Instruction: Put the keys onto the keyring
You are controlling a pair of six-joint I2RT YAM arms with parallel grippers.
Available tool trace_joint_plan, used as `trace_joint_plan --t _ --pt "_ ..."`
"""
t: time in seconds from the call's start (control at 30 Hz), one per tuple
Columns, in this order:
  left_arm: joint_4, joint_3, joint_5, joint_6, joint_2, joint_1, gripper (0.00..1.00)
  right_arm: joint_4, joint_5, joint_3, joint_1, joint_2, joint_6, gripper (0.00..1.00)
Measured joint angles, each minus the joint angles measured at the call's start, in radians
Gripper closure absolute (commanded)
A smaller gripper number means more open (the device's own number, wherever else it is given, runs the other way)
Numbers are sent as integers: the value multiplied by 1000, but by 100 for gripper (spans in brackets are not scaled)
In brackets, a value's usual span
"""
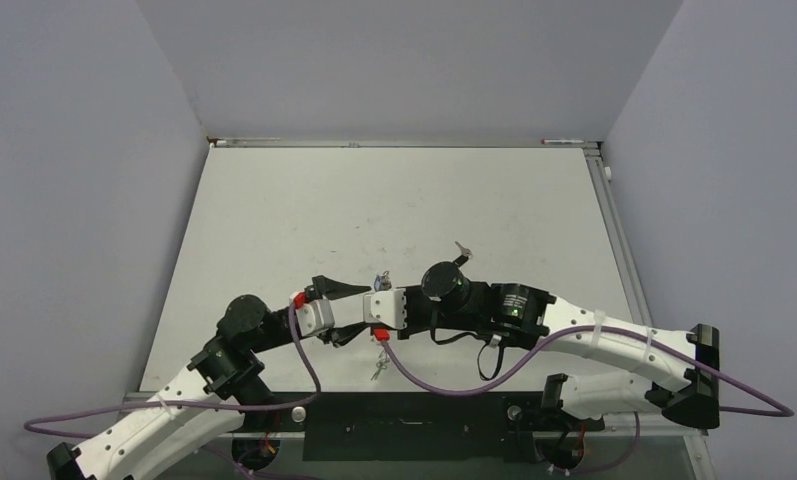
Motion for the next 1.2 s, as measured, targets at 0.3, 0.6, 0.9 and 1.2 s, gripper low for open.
trace_joint_plan --t 0.3,0.6,0.9,1.2 --pt "80 0 -11 -13 -57 19 47 169 -3 -96 0 -177 0 95" --pt "200 -23 58 -71 -42 42 61 275 -71 -130 0 -235 28 95" --pt "288 -42 132 -109 -48 48 75 327 -126 -167 0 -236 60 95" --pt "293 -42 154 -107 -48 48 93 386 -151 -168 0 -236 75 95"
